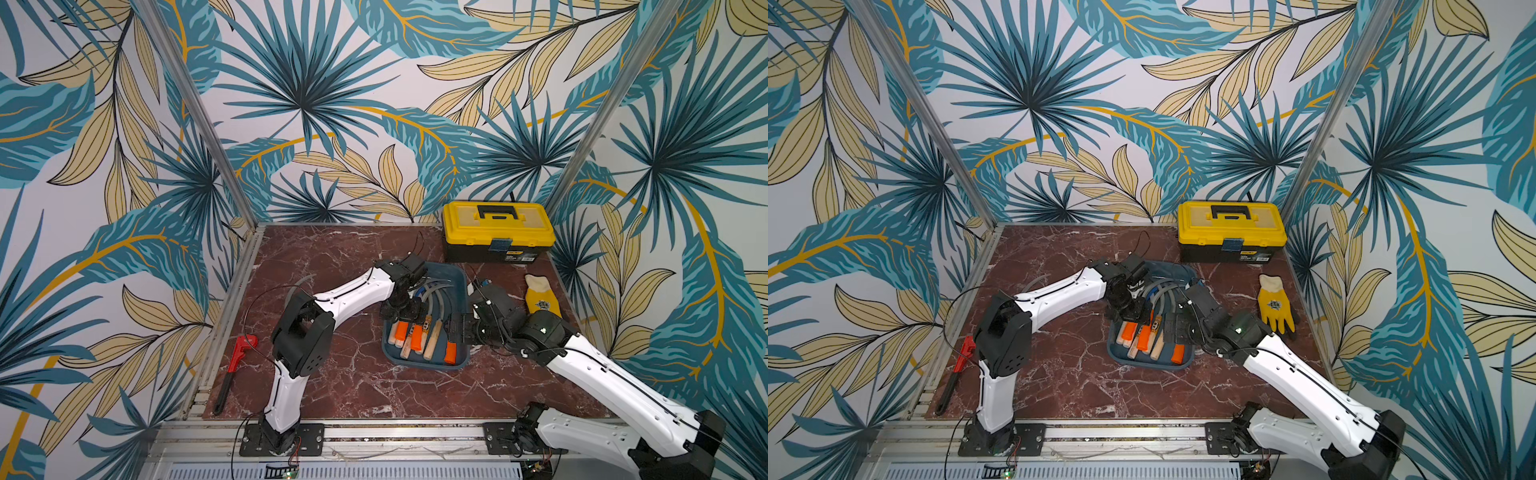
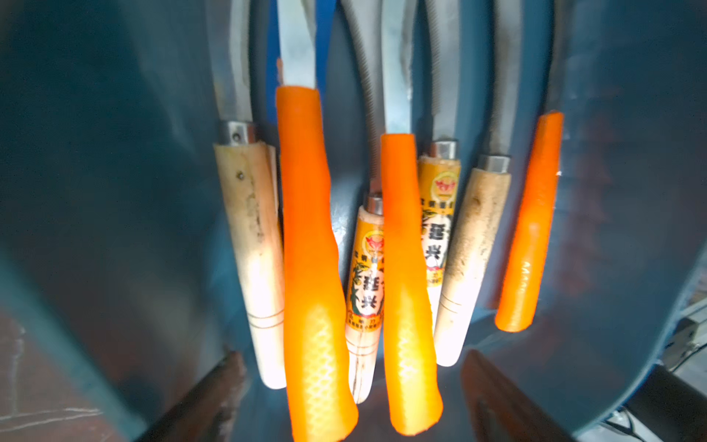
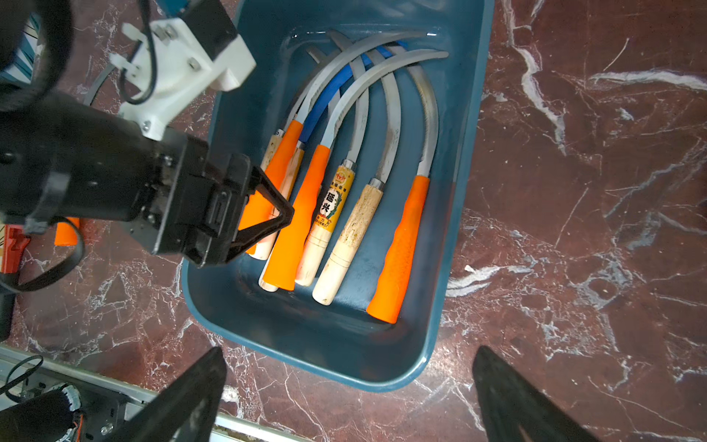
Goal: Put small sickles into storage boxes
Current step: Place the sickle in the storage box, then pick up the sickle at the center of the board.
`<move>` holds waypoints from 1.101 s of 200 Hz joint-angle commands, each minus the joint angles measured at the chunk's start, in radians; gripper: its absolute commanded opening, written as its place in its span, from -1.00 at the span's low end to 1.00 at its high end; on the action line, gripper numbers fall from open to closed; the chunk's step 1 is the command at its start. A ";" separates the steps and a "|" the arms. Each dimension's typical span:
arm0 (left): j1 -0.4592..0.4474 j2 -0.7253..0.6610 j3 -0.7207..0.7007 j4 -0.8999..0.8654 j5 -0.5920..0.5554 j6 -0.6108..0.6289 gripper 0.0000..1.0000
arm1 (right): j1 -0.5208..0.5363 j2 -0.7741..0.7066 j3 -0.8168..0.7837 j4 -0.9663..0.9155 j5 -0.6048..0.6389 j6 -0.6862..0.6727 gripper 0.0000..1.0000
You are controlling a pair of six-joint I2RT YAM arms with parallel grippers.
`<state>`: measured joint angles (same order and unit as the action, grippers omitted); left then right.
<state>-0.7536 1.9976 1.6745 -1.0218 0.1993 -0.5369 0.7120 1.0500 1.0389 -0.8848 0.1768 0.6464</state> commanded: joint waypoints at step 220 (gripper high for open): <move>0.157 -0.625 -0.414 -0.043 -0.153 -0.013 0.99 | 0.177 0.185 0.103 0.204 -0.059 0.117 0.99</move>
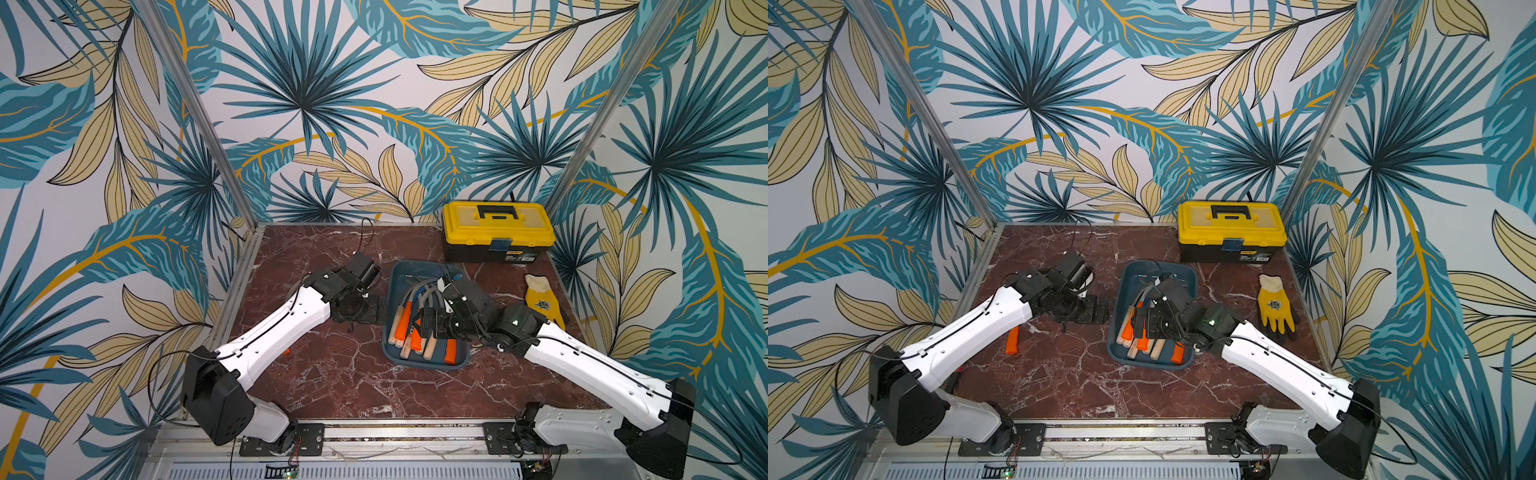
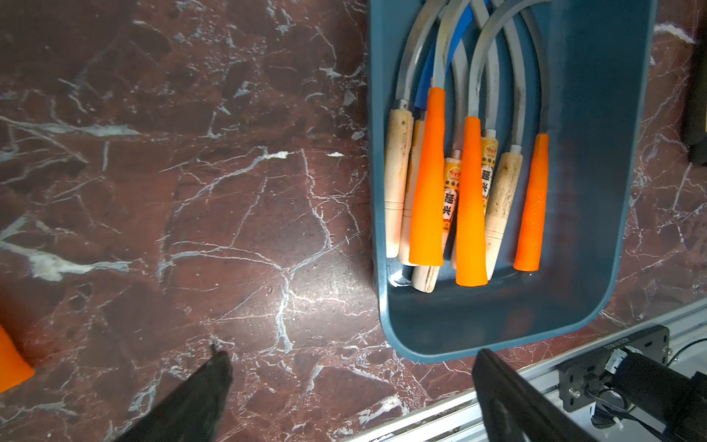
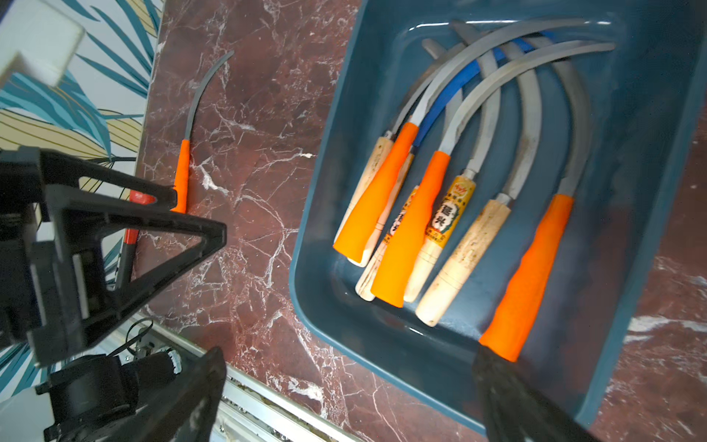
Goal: Put small sickles into storage boxes
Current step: Pick up the sickle at the center of the board.
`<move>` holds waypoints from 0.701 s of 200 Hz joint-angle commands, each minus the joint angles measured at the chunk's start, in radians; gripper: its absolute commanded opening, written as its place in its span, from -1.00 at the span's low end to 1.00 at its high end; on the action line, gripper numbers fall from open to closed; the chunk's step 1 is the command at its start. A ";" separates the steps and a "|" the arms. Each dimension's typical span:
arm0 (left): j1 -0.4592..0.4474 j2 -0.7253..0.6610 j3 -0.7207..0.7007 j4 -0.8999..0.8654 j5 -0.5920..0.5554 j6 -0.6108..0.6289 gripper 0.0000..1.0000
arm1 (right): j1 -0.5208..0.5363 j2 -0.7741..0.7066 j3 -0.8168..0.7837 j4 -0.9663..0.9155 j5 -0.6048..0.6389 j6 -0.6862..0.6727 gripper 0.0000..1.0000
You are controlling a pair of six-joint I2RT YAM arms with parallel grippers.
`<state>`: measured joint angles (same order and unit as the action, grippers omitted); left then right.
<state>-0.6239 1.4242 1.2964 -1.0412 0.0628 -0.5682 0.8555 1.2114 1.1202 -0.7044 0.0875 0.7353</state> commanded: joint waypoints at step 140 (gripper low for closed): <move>0.277 -0.279 -0.300 -0.056 0.007 0.059 0.99 | 0.190 0.195 0.105 0.073 0.027 0.056 0.99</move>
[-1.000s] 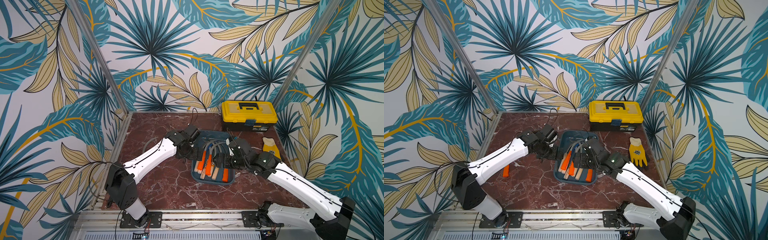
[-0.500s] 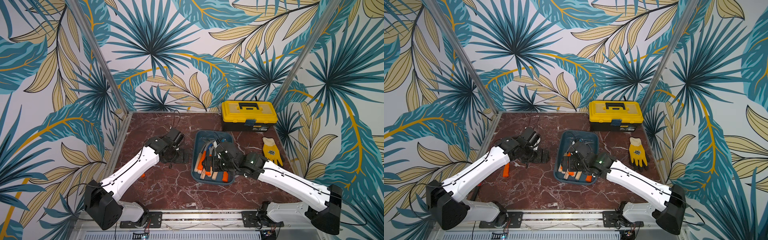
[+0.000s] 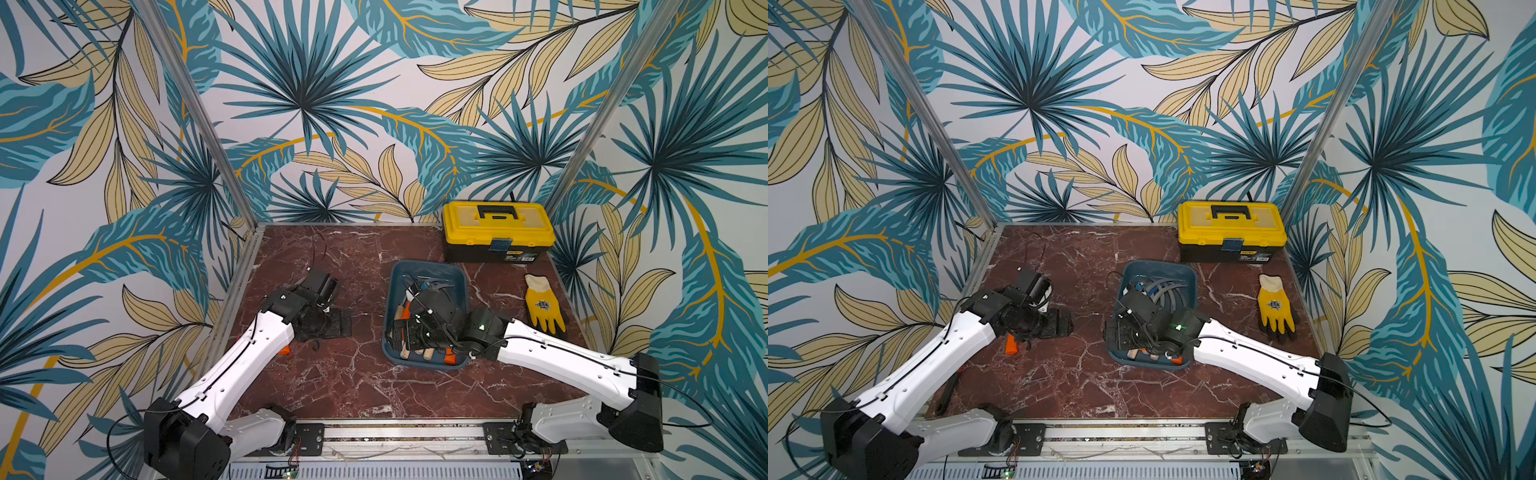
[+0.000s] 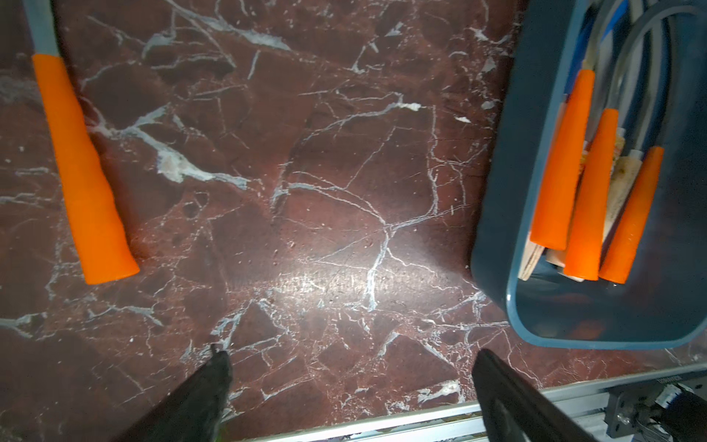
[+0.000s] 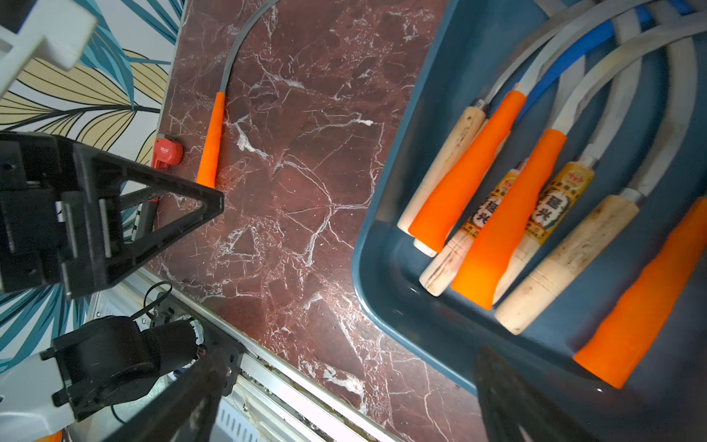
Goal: Put small sickles into storage boxes
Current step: Pick up the sickle at the center of the board.
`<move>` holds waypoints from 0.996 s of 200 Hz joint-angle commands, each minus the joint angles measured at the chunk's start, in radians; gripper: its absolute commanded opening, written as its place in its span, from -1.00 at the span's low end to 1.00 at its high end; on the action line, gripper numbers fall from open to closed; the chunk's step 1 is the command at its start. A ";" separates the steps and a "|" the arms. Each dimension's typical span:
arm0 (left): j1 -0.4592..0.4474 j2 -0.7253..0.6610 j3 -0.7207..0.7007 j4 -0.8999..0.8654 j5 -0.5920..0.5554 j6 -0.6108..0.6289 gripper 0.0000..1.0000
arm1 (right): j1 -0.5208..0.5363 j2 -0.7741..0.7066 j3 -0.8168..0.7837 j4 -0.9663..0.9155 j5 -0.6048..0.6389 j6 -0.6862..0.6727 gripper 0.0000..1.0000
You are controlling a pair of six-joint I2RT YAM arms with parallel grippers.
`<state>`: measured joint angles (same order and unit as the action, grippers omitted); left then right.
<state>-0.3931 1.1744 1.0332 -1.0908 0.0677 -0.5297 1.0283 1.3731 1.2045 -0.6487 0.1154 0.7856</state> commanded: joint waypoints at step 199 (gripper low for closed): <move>0.561 0.332 0.070 0.061 0.101 0.199 0.99 | -0.052 0.327 0.223 0.010 -0.198 -0.190 0.99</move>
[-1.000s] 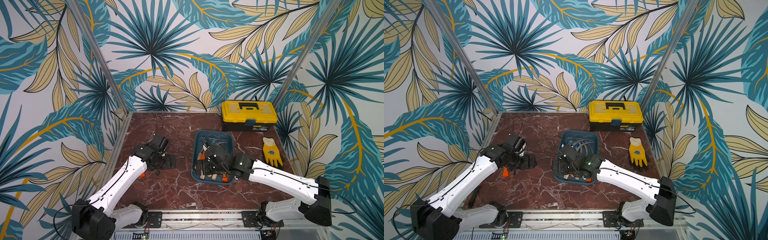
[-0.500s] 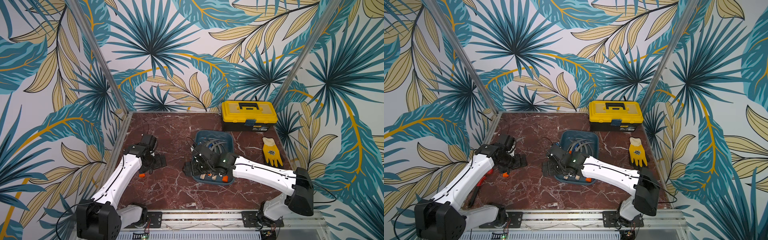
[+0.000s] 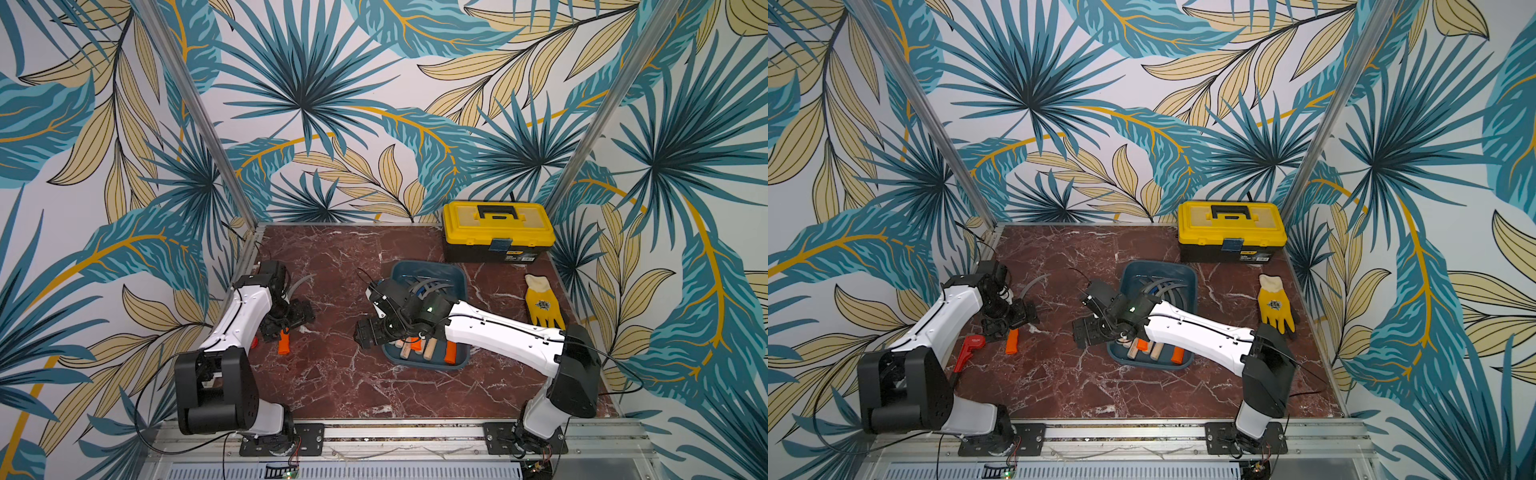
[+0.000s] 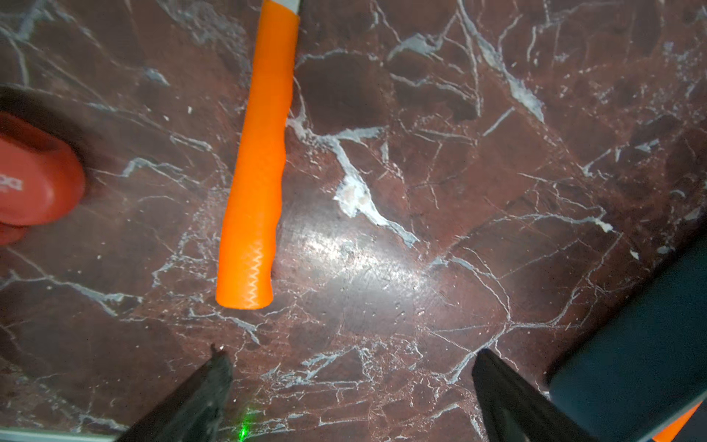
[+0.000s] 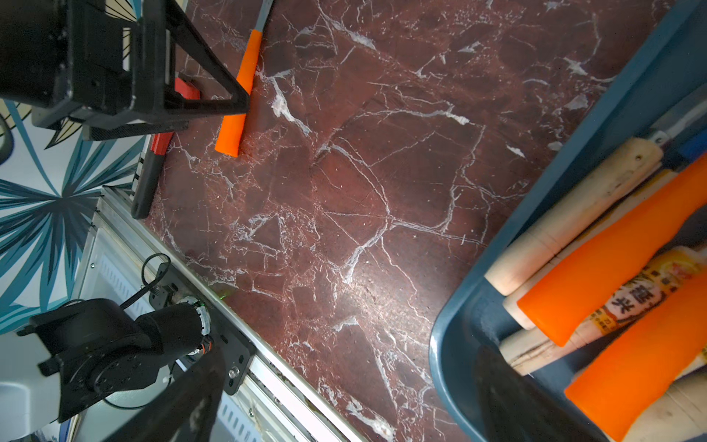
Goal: Put small sickles into storage boxes
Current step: Pick up the sickle at the center of the board.
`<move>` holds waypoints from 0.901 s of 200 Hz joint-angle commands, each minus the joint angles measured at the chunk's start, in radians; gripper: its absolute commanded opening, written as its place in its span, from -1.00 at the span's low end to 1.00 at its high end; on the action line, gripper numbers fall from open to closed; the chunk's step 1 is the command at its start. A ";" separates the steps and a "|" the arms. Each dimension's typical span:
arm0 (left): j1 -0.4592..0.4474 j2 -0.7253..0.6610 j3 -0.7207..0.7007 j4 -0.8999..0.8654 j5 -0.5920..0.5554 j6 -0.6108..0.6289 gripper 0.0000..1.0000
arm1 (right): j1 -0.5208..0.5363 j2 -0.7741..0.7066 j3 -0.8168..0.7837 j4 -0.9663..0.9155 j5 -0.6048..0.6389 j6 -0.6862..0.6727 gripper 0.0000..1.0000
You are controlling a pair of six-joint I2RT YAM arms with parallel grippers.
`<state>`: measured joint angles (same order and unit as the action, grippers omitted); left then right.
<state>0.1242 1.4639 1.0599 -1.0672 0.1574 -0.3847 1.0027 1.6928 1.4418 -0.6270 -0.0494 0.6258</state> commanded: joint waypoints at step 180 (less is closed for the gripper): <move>0.039 0.306 0.029 0.253 0.029 0.090 0.99 | -0.192 -0.010 -0.096 0.018 -0.121 -0.062 0.99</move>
<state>0.2073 1.7752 1.1213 -0.8520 0.1738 -0.2993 0.8101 1.6928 1.3701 -0.6121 -0.1562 0.5823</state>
